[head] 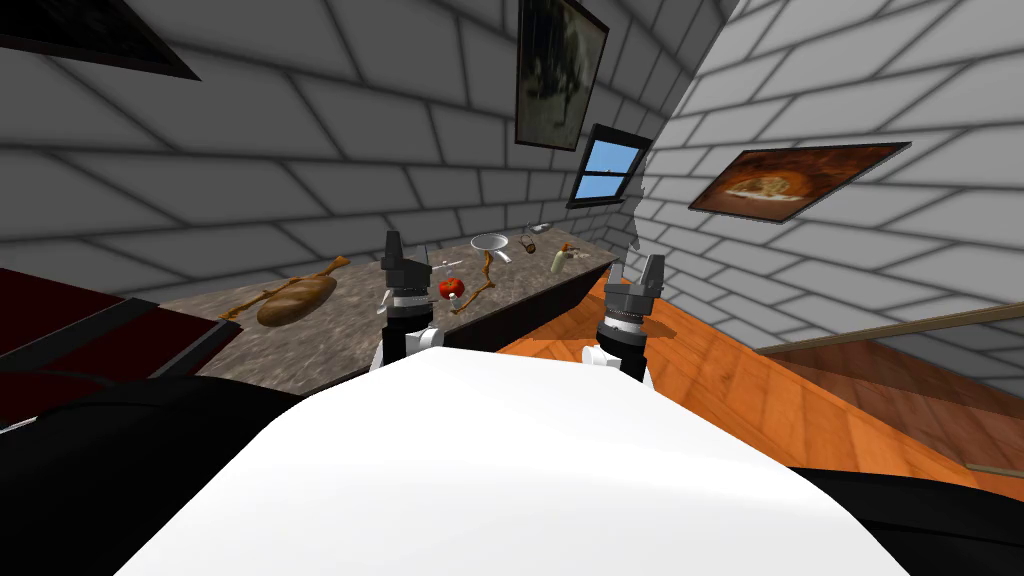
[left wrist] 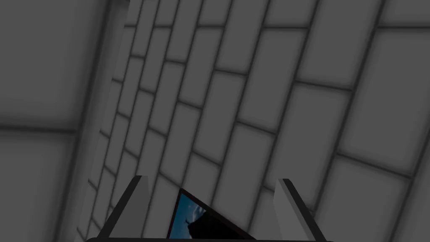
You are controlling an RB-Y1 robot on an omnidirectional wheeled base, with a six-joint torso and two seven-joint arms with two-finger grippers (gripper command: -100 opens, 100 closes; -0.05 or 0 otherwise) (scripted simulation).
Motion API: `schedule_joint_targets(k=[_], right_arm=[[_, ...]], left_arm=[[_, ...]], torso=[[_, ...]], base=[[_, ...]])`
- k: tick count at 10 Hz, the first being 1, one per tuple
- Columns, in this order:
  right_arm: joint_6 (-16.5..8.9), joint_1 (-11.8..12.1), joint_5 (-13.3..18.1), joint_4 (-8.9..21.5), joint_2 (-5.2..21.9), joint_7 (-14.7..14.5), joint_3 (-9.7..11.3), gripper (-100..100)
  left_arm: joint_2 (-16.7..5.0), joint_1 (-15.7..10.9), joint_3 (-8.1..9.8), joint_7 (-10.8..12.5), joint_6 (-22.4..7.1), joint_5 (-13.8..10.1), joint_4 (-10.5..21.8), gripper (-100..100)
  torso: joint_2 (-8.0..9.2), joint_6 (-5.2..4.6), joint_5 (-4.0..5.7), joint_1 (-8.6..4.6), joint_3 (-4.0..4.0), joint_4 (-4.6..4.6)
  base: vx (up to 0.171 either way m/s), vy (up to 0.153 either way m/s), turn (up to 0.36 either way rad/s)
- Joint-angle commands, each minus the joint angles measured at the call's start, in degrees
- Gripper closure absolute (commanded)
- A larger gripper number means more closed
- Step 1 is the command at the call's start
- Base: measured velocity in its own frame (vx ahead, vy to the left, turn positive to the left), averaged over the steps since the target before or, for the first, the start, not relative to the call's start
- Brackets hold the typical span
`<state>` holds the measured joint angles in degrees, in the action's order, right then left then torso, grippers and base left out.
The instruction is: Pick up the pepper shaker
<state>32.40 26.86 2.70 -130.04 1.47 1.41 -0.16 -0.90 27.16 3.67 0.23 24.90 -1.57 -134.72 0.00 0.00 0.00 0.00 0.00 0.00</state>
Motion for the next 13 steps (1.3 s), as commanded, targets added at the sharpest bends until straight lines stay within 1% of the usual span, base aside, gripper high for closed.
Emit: schedule_joint_targets(k=[1, 3, 8, 9, 10, 11, 13], right_arm=[[0.0, 0.0, 0.0, 0.0, 0.0, 0.0, 0.0, 0], [0.0, 0.0, 0.0, 0.0, 0.0, 0.0, 0.0, 0], [0.0, 0.0, 0.0, 0.0, 0.0, 0.0, 0.0, 0], [0.0, 0.0, 0.0, 0.0, 0.0, 0.0, 0.0, 0], [0.0, 0.0, 0.0, 0.0, 0.0, 0.0, 0.0, 0], [0.0, 0.0, 0.0, 0.0, 0.0, 0.0, 0.0, 0], [0.0, 0.0, 0.0, 0.0, 0.0, 0.0, 0.0, 0]], left_arm=[[-2.6, 0.1, -0.31, -0.9, -0.5, 0.9, 1.3, -100], [-4.9, 0.4, -0.79, -2.1, -1.2, 2.2, 3.0, -100], [-10.2, 1.9, -2.73, -6.6, -3.7, 6.9, 9.3, -100], [-10.2, 1.9, -2.73, -6.6, -3.7, 6.9, 9.3, -100], [-11.2, 2.2, -3.21, -7.7, -4.3, 8.0, 10.8, -100], [-11.2, 2.2, -3.21, -7.7, -4.3, 8.0, 10.8, -100], [-13.0, 3.0, -4.17, -9.9, -5.5, 10.2, 13.9, -100]], torso=[[0.0, 0.0, 0.0, 0.0, 0.0, 0.0], [0.4, 0.0, 0.06, -0.27, -0.23, -0.08], [0.27, 0.0, 0.02, -0.08, -0.16, -0.06], [0.25, 0.0, 0.01, -0.06, -0.15, -0.06], [0.17, -0.01, 0.01, -0.05, -0.1, -0.05], [0.15, 0.0, 0.01, -0.02, -0.09, -0.04], [0.12, 0.0, 0.0, -0.01, -0.07, -0.03]], base=[[-0.076, -0.043, 0.026], [-0.116, -0.078, 0.026], [-0.071, -0.035, 0.035], [-0.037, -0.013, 0.01], [-0.036, -0.006, 0.026], [-0.028, -0.001, 0.016], [-0.039, -0.001, 0.039]])
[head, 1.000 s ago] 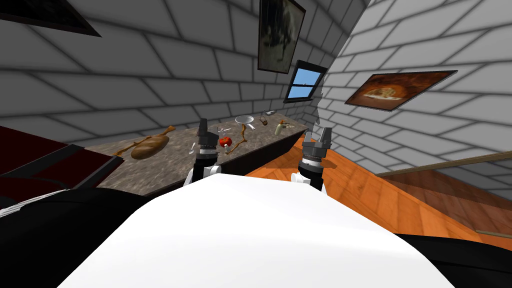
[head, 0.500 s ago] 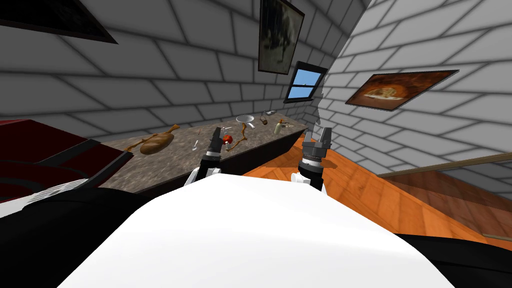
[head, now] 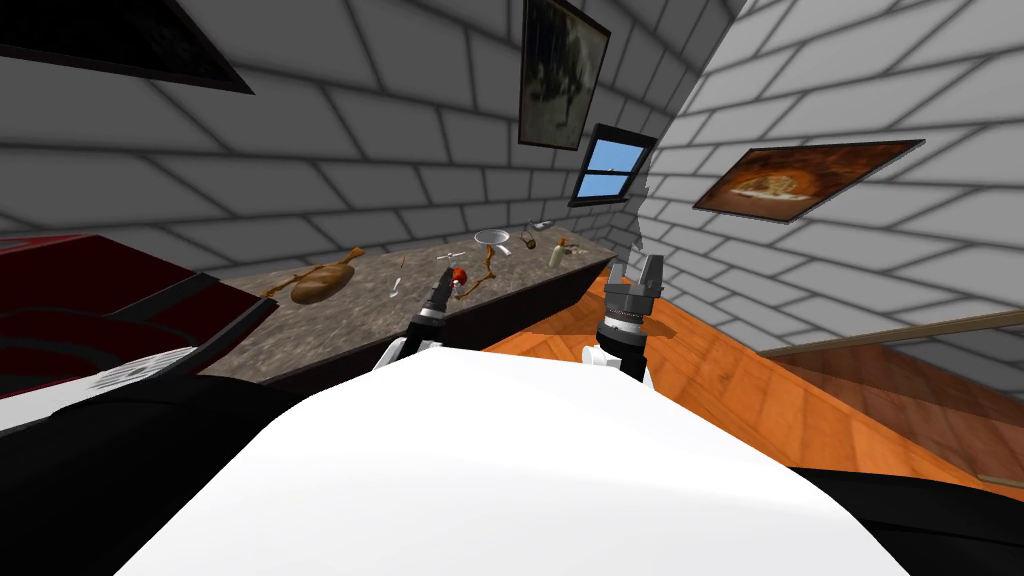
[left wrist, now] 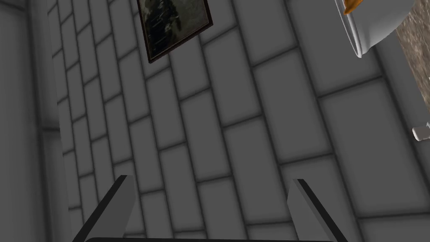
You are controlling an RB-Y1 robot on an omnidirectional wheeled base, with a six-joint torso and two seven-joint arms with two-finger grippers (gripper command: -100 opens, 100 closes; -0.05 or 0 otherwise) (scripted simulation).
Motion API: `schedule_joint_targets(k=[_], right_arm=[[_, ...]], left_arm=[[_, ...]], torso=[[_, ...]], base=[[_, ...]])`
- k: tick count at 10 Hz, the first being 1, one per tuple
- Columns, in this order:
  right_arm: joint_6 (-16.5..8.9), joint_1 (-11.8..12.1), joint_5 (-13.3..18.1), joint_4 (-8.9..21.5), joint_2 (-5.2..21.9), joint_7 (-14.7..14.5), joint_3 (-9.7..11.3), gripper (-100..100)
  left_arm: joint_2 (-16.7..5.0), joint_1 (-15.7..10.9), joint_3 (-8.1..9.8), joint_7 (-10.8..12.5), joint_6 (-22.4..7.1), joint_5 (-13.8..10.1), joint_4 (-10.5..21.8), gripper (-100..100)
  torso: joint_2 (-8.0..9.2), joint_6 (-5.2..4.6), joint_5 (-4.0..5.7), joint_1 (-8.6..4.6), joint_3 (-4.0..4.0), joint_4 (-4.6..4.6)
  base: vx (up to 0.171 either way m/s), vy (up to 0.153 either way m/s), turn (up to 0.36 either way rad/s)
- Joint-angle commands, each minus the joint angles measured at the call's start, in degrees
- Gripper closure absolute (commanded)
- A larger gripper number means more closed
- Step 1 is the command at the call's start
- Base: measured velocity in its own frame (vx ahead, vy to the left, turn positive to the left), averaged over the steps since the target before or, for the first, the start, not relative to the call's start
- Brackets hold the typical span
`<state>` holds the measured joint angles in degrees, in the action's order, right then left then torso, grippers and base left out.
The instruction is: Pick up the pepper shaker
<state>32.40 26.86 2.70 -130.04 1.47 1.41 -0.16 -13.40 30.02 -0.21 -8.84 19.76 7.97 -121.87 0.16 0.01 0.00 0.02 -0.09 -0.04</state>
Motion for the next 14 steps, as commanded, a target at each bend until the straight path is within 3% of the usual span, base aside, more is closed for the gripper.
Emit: schedule_joint_targets(k=[1, 3, 8, 14], right_arm=[[0.0, 0.0, 0.0, 0.0, 0.0, 0.0, 0.0, 0], [0.0, 0.0, 0.0, 0.0, 0.0, 0.0, 0.0, 0], [0.0, 0.0, 0.0, 0.0, 0.0, 0.0, 0.0, 0], [0.0, 0.0, 0.0, 0.0, 0.0, 0.0, 0.0, 0]], left_arm=[[-1.3, 0.5, -0.76, -1.9, -0.9, 1.9, 2.6, -100], [-2.1, 0.8, -1.21, -3.1, -1.4, 3.0, 4.2, -100], [-5.5, 1.3, -2.67, -8.8, -3.7, 8.7, 12.3, -100], [-7.9, -1.4, -1.73, -14.9, -4.9, 14.3, 21.4, -100]], torso=[[0.0, 0.0, 0.0, 0.0, 0.0, 0.0], [0.08, 0.0, 0.0, -0.02, -0.05, -0.02], [-0.09, -0.01, 0.02, -0.09, 0.05, 0.01], [-0.33, -0.01, 0.06, -0.23, 0.18, 0.06]], base=[[-0.063, 0.002, 0.054], [-0.05, -0.005, 0.031], [-0.018, -0.019, 0.052], [0.024, -0.045, 0.065]])
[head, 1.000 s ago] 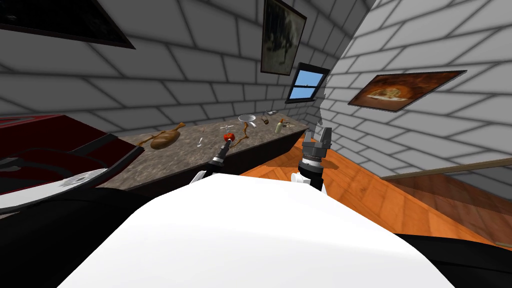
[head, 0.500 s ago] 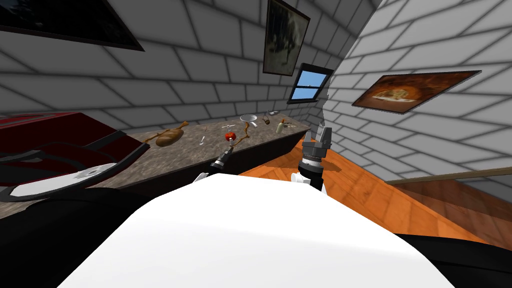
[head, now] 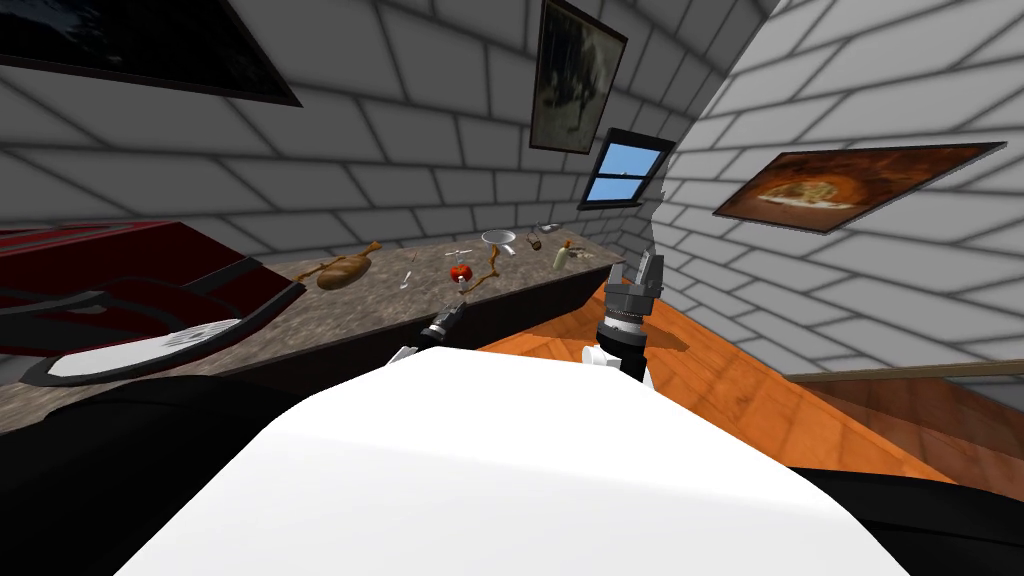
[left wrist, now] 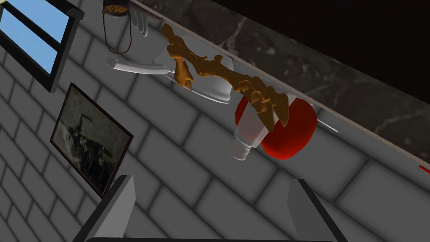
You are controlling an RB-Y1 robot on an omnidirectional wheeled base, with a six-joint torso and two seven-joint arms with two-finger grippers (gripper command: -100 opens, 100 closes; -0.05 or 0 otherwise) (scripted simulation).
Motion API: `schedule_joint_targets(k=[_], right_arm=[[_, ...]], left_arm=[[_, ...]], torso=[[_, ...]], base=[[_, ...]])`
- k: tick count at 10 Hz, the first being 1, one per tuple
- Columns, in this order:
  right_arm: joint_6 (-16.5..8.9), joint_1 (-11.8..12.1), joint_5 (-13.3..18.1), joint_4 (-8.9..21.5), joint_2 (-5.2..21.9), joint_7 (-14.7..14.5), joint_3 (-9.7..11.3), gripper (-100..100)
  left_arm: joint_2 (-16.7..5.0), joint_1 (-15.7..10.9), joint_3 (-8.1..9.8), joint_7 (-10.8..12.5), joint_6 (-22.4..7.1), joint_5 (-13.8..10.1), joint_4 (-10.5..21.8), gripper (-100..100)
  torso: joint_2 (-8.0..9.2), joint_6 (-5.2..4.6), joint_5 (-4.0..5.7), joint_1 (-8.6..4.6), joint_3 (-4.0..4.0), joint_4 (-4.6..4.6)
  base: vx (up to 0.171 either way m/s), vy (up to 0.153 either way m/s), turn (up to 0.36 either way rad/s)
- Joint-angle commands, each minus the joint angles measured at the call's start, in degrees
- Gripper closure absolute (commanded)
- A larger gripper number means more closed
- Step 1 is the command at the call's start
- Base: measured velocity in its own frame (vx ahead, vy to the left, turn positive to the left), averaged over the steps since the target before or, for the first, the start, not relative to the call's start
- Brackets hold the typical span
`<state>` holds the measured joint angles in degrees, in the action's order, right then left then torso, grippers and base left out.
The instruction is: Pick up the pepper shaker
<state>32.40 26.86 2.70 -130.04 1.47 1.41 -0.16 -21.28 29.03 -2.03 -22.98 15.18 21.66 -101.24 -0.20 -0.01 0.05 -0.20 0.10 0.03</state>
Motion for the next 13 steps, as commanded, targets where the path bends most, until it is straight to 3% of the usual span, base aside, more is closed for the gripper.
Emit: schedule_joint_targets(k=[1, 9, 13], right_arm=[[0.0, 0.0, 0.0, 0.0, 0.0, 0.0, 0.0, 0], [0.0, 0.0, 0.0, 0.0, 0.0, 0.0, 0.0, 0], [0.0, 0.0, 0.0, 0.0, 0.0, 0.0, 0.0, 0]], left_arm=[[-0.2, -1.2, 0.53, -1.6, -0.4, 1.4, 2.1, -100], [0.5, -8.5, 5.44, -7.2, 0.2, 6.1, 11.2, -100], [0.7, -13.2, 8.88, -10.1, 0.3, 8.8, 15.9, -100]], torso=[[0.0, 0.0, 0.0, 0.0, 0.0, 0.0], [-0.17, -0.01, 0.01, -0.05, 0.1, 0.04], [-0.26, 0.0, 0.01, -0.03, 0.15, 0.06]], base=[[0.049, -0.066, 0.061], [0.074, -0.074, 0.067], [0.112, -0.065, 0.061]])
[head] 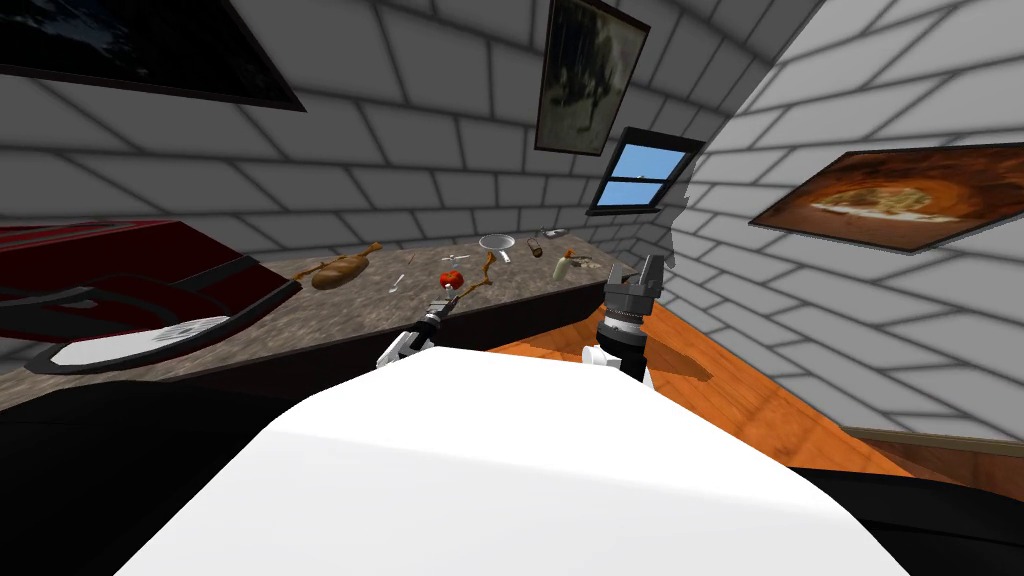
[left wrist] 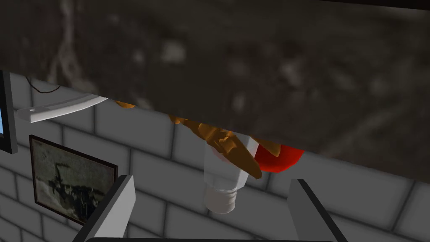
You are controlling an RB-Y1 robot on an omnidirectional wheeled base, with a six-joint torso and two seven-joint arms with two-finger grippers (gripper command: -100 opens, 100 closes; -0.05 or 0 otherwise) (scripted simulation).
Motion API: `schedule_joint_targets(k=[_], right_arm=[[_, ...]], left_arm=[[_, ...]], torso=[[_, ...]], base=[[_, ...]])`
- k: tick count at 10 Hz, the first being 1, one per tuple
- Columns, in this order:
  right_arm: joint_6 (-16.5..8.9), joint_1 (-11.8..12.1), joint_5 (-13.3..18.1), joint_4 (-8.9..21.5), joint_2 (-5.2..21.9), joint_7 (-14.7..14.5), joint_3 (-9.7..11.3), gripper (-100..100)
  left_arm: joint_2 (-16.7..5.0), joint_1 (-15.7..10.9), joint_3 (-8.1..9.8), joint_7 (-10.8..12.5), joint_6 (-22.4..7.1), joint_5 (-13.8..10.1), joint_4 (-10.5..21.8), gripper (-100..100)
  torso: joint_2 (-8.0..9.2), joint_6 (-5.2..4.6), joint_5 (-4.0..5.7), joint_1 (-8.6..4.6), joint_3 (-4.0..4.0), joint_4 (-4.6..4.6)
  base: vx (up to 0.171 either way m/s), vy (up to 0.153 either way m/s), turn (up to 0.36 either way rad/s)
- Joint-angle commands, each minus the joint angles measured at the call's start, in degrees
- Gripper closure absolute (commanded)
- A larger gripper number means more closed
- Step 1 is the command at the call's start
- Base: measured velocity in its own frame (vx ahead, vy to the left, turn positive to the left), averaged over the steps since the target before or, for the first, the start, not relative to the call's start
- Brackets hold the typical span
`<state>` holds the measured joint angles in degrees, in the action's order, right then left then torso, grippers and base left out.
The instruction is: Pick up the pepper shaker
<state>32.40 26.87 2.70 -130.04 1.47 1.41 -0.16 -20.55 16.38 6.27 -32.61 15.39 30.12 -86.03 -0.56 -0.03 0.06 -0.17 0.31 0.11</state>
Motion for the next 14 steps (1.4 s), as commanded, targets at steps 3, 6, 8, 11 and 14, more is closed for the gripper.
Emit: schedule_joint_targets(k=[3, 6, 8, 11, 14], right_arm=[[0.0, 0.0, 0.0, 0.0, 0.0, 0.0, 0.0, 0], [0.0, 0.0, 0.0, 0.0, 0.0, 0.0, 0.0, 0], [0.0, 0.0, 0.0, 0.0, 0.0, 0.0, 0.0, 0], [0.0, 0.0, 0.0, 0.0, 0.0, 0.0, 0.0, 0], [0.0, 0.0, 0.0, 0.0, 0.0, 0.0, 0.0, 0]], left_arm=[[0.0, -0.1, 0.06, -0.1, -0.1, 0.1, 0.1, -100], [-0.1, -0.1, 0.16, -0.1, -0.1, 0.1, 0.0, 100], [0.0, -0.2, 0.12, -0.1, 0.0, 0.1, -0.1, 100], [-1.2, 0.0, 0.63, -2.1, 0.7, 1.1, 1.9, -100], [-2.4, 0.0, 0.9, -4.6, 1.9, 2.4, 4.2, -100]], torso=[[0.39, 0.01, -0.04, 0.16, -0.21, -0.07], [0.5, -0.08, -0.09, 0.1, -0.27, -0.07], [0.39, -0.03, -0.14, 0.22, -0.17, 0.0], [0.58, 0.11, -0.2, 0.33, -0.22, 0.08], [1.03, 0.11, -0.21, 0.3, -0.48, -0.02]], base=[[0.028, -0.008, 0.001], [0.001, 0.002, 0.005], [0.0, 0.0, 0.0], [-0.086, -0.02, 0.047], [-0.186, -0.062, 0.043]])
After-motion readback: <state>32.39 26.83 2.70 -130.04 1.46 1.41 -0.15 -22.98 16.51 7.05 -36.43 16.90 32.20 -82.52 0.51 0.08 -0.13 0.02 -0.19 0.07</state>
